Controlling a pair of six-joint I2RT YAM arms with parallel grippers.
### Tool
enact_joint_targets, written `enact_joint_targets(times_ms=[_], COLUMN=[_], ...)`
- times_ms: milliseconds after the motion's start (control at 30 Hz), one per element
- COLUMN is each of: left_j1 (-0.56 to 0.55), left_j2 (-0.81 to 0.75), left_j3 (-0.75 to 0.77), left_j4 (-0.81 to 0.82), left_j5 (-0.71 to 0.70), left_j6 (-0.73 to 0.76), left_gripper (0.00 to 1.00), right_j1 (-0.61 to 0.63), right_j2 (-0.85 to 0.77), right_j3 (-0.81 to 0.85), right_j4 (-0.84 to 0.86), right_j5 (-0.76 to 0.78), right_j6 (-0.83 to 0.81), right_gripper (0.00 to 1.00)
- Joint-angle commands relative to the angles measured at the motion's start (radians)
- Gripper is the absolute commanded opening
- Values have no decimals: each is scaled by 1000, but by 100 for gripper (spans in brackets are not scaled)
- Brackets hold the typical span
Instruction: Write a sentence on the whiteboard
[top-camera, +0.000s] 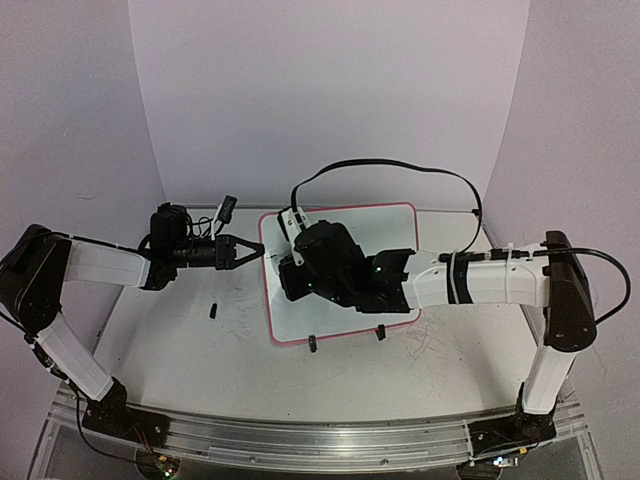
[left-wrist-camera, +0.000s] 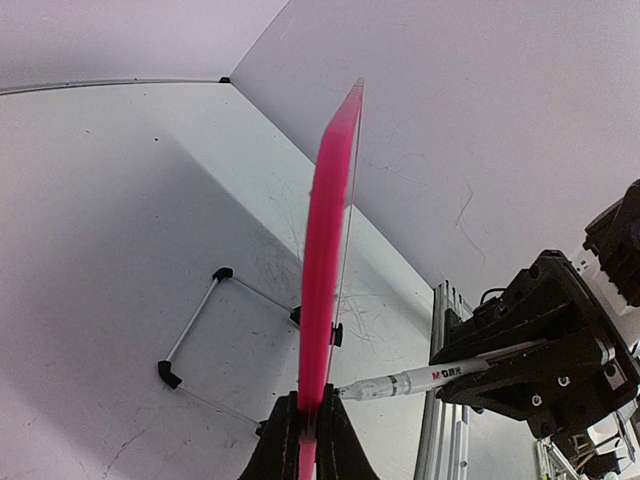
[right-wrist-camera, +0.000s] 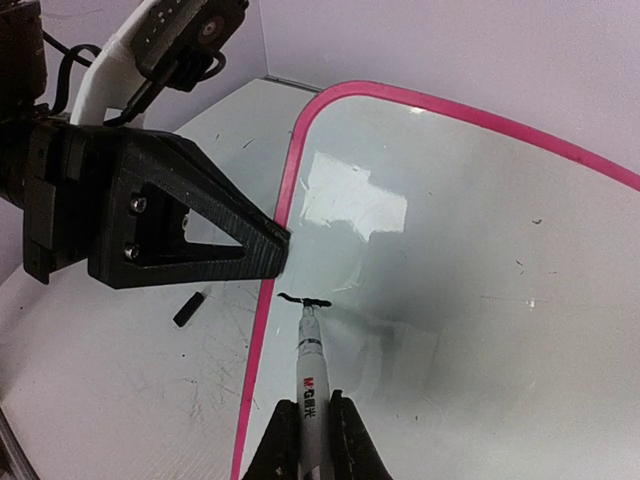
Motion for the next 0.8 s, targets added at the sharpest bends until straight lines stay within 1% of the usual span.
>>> enact_joint_targets(times_ms=[0, 600, 767], left_j1=[-2, -2, -2], left_j2=[-42, -42, -41], left_j3=[35, 36, 36], left_j4=[40, 39, 39], left_j5=[27, 27, 28], left_j6=[-12, -12, -12], left_gripper=[0, 0, 0], right_j1=[-2, -2, -2], right_j2=[9, -4, -9], right_j3=[5, -29, -43], right_j4=[3, 3, -21], right_j5=[10, -6, -11], right_j6=[20, 50, 60], right_gripper=[0, 0, 0])
